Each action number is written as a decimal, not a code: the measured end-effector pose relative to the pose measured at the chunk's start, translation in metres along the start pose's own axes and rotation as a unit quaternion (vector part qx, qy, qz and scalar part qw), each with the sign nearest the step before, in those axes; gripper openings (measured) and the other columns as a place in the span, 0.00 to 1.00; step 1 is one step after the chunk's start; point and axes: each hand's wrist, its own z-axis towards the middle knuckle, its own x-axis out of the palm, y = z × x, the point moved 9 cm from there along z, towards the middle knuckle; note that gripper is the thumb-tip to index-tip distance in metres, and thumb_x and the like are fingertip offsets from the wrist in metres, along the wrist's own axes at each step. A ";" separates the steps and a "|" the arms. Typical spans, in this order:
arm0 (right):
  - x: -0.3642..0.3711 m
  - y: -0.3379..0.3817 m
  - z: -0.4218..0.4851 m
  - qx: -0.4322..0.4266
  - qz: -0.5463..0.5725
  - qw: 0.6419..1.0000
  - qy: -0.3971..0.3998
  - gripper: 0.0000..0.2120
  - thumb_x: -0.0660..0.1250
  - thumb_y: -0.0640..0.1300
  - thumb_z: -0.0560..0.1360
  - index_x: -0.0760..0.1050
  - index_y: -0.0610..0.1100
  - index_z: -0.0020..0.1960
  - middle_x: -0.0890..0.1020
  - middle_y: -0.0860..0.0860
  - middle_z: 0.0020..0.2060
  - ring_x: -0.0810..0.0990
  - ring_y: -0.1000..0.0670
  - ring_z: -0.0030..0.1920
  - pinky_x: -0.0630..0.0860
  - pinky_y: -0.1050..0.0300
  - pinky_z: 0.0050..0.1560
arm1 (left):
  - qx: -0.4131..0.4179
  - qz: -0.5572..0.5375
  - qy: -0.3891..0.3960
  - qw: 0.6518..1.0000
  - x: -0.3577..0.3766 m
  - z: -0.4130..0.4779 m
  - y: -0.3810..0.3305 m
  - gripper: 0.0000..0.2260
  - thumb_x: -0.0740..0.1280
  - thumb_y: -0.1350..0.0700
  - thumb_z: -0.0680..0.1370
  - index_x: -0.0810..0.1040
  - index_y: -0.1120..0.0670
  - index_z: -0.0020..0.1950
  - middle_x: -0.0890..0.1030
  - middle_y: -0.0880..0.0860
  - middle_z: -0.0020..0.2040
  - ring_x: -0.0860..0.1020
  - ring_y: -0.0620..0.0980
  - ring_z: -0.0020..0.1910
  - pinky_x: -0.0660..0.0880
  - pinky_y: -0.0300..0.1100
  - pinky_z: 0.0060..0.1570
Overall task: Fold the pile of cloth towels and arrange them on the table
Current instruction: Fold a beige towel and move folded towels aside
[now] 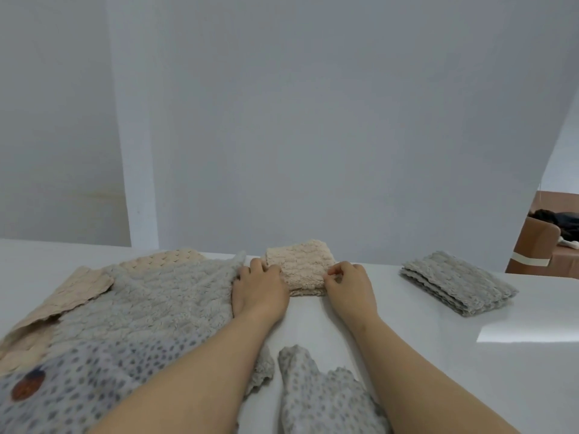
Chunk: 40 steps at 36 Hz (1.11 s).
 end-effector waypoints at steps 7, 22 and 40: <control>0.006 0.005 0.000 -0.013 -0.107 0.994 0.015 0.15 0.54 0.46 0.78 0.73 0.49 0.61 0.74 0.51 0.61 0.69 0.48 0.62 0.65 0.57 0.49 | 0.032 0.070 0.002 0.997 0.004 0.004 -0.001 0.20 0.48 0.49 0.80 0.66 0.49 0.69 0.65 0.51 0.70 0.59 0.52 0.71 0.52 0.55 0.70; 0.007 0.003 -0.003 -0.007 -0.122 0.992 0.032 0.17 0.53 0.47 0.77 0.67 0.52 0.65 0.72 0.51 0.64 0.68 0.46 0.63 0.61 0.51 0.61 | 0.045 0.066 0.045 0.996 0.010 0.005 0.002 0.20 0.48 0.48 0.79 0.64 0.49 0.69 0.67 0.51 0.69 0.68 0.53 0.65 0.55 0.56 0.67; -0.020 0.023 -0.084 0.104 0.122 0.972 0.172 0.20 0.63 0.47 0.76 0.65 0.44 0.66 0.73 0.48 0.55 0.71 0.50 0.53 0.65 0.58 0.54 | 0.107 -0.102 0.041 0.988 -0.085 -0.056 -0.001 0.12 0.59 0.55 0.79 0.73 0.52 0.61 0.74 0.51 0.62 0.72 0.48 0.58 0.68 0.39 0.55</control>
